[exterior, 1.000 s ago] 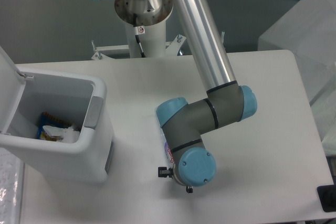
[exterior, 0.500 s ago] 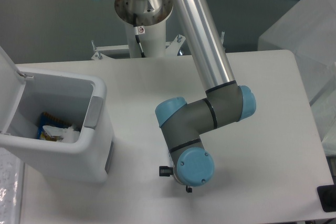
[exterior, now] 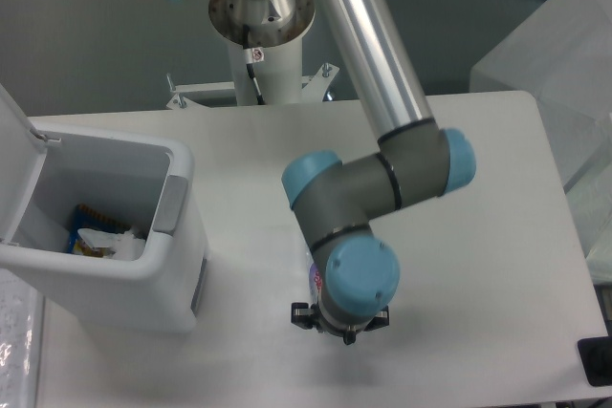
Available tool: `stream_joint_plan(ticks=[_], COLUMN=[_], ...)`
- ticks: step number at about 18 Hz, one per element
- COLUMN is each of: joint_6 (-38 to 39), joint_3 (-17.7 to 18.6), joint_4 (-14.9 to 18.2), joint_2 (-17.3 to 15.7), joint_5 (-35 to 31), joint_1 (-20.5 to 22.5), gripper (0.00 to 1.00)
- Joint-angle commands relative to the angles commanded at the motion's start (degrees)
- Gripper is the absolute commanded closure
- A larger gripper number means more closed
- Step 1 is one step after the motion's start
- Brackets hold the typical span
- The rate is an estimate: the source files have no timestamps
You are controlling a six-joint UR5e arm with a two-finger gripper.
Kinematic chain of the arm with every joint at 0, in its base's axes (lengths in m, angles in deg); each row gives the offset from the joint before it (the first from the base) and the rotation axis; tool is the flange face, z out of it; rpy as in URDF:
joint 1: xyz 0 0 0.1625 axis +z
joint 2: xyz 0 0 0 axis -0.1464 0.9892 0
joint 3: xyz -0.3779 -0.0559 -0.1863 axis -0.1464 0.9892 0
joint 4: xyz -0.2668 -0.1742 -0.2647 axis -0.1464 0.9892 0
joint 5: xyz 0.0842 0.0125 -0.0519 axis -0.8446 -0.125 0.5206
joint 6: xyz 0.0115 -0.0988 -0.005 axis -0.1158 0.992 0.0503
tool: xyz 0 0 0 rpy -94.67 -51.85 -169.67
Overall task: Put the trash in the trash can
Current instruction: 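Lift the water bottle and carry it over the bin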
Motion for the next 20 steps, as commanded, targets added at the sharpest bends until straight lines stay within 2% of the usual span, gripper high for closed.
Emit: stream_joint_plan(ticks=[3, 7, 9, 11, 16, 20], joint_6=[-2.1, -2.1, -1.7, -0.9, -0.4, -0.3], joint_3=[0.0, 0.0, -0.7, -2.5, -2.3, -2.4], joint_4=[-5.2, -14.3, -17.6, -17.8, -18.0, -18.0], joint_2=[-2.7, -5.9, -7.1, -7.7, -12.2, -15.8], joint_5=[3.4, 13.4, 17.6, 22.1, 28.2, 36.7], joint_1=[-0.1, -0.3, -0.4, -0.4, -0.2, -0.2], gripper=[0.72, 0.72, 0.72, 0.72, 0.72, 0.75])
